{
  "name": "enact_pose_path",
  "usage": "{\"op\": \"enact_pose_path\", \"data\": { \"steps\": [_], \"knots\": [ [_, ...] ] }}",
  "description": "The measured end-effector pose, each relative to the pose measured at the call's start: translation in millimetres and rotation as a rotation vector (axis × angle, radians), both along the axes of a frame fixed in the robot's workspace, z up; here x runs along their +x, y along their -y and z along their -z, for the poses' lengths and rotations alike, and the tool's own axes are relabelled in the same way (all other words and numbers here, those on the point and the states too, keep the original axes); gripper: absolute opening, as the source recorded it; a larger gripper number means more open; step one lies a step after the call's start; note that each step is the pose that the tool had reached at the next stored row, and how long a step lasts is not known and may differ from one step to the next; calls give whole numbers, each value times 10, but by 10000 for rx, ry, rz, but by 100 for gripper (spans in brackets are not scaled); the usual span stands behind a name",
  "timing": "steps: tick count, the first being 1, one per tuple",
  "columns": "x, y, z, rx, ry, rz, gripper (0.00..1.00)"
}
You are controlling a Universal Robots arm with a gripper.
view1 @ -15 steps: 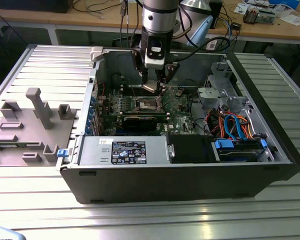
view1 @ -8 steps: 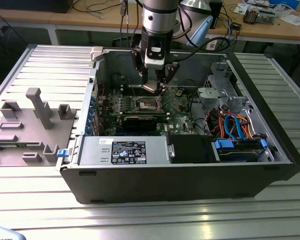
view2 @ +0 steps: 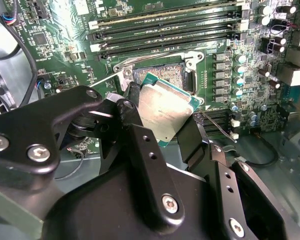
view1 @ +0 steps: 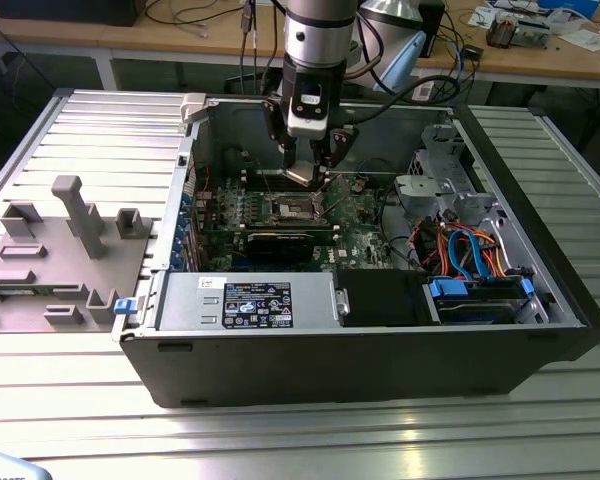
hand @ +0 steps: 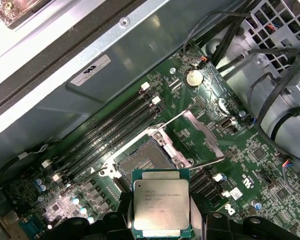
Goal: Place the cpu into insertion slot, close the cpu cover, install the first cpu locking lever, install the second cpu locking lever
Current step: 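Place the cpu into insertion slot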
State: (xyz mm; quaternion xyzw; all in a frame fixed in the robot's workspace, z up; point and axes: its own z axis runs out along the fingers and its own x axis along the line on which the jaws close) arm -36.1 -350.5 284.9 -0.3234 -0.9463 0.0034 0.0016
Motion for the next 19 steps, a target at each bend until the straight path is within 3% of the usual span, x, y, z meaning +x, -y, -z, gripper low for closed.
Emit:
{"op": "enact_pose_path", "data": {
  "steps": [19],
  "knots": [
    [0,0,12,0,-1,308,55]
  ]
}}
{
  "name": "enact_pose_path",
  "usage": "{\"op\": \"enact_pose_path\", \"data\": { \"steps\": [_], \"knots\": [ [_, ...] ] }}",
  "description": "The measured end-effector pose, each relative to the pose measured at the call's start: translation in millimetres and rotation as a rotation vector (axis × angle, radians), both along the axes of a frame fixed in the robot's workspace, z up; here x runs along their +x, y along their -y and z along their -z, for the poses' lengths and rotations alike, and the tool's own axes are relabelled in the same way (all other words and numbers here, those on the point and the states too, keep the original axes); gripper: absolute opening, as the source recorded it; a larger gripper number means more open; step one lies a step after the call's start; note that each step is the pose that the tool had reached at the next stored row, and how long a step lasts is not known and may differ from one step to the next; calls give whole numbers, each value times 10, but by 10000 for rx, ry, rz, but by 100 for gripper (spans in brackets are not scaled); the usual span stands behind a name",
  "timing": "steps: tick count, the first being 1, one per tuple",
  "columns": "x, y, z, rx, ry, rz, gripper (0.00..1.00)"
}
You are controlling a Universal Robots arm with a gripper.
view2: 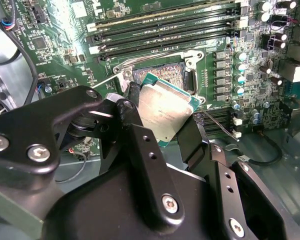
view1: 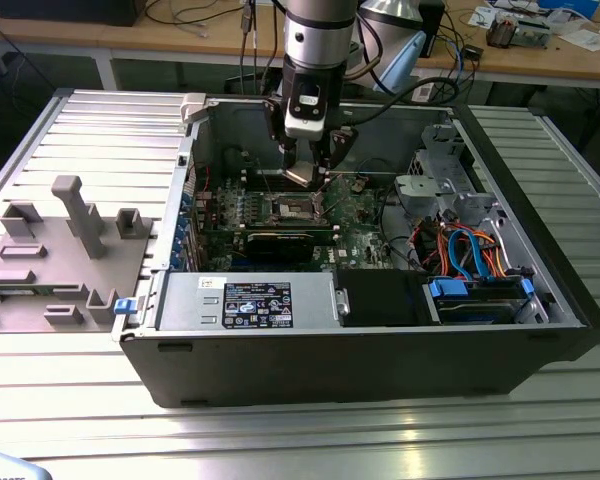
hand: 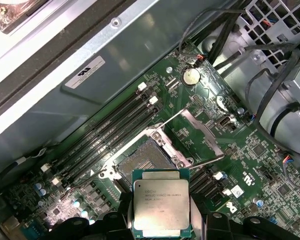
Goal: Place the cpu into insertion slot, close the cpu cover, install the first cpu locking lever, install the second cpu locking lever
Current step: 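Place the cpu into insertion slot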
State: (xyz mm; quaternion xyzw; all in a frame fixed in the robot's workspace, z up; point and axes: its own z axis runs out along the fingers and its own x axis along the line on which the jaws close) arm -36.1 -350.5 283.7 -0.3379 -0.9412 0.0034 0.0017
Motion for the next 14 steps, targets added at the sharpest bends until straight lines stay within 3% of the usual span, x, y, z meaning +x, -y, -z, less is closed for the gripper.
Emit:
{"op": "enact_pose_path", "data": {
  "steps": [3,14],
  "knots": [
    [0,0,26,-1,0,160,55],
    [0,0,33,0,0,306,55]
  ]
}}
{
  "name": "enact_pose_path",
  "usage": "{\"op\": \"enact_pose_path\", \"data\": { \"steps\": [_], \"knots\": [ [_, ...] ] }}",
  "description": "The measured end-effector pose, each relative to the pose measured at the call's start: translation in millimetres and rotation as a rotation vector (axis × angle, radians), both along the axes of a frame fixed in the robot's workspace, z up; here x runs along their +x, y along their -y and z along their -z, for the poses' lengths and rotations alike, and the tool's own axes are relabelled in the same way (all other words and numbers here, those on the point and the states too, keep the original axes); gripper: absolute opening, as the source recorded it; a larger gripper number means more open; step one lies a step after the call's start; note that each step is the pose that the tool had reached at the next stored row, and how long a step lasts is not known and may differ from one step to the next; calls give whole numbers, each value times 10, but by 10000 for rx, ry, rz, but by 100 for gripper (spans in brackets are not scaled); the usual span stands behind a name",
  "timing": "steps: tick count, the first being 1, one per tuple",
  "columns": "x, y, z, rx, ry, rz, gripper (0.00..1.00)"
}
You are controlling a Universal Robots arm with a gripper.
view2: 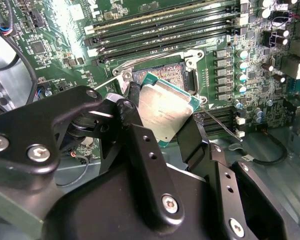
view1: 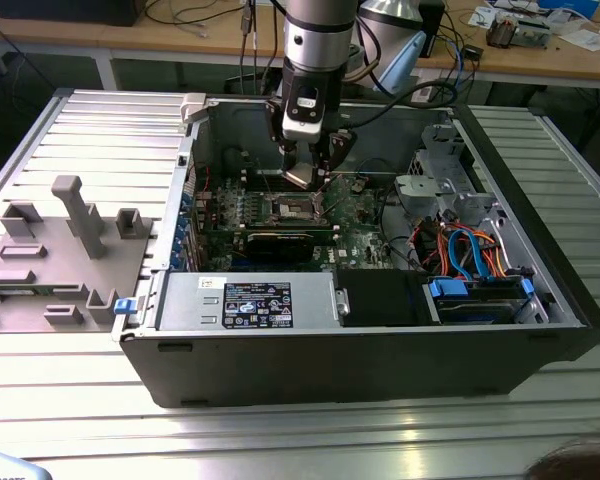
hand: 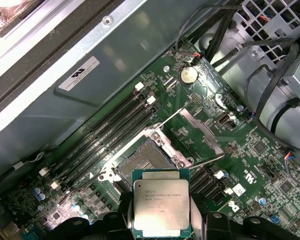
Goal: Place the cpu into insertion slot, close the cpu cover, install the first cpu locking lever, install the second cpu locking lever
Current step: 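Place the cpu into insertion slot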
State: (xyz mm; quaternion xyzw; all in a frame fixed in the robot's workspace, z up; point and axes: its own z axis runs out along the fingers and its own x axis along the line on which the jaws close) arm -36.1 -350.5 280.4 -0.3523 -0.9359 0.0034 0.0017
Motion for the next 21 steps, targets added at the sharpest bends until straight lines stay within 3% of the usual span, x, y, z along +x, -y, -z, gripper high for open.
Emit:
{"op": "enact_pose_path", "data": {
  "steps": [21],
  "knots": [
    [0,0,25,0,0,241,55]
  ]
}}
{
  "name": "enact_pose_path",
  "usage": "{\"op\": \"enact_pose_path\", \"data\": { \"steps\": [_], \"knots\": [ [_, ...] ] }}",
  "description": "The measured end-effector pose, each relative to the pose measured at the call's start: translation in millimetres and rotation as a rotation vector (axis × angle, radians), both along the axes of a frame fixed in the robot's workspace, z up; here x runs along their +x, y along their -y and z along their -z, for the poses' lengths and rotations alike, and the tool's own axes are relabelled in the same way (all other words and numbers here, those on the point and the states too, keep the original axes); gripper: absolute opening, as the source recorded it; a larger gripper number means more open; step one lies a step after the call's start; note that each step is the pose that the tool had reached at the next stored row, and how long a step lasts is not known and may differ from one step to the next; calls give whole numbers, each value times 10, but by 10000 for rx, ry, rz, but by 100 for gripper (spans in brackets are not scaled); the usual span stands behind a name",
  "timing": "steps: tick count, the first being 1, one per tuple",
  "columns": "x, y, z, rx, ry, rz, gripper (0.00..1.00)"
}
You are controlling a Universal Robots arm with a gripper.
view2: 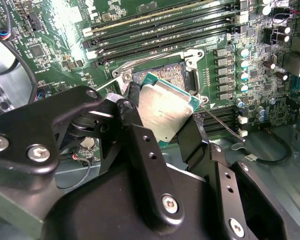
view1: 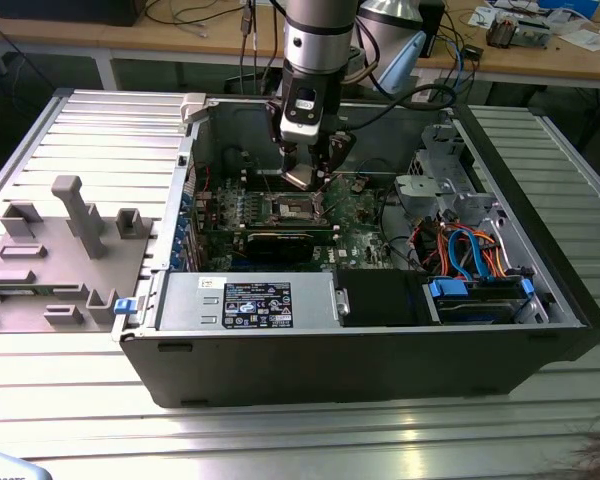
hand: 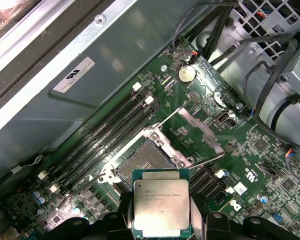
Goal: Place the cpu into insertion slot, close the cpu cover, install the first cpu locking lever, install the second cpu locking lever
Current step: 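Place the cpu into insertion slot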
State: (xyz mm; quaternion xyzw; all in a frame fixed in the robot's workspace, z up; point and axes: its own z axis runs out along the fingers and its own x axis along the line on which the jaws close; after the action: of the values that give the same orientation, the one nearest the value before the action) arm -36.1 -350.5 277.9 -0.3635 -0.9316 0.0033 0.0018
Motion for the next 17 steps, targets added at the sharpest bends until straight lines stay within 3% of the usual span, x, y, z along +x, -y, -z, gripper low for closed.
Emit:
{"op": "enact_pose_path", "data": {
  "steps": [2,4,17],
  "knots": [
    [0,0,1,0,0,8,55],
    [0,0,34,-12,0,282,55],
    [0,0,37,-15,0,389,55]
  ]
}}
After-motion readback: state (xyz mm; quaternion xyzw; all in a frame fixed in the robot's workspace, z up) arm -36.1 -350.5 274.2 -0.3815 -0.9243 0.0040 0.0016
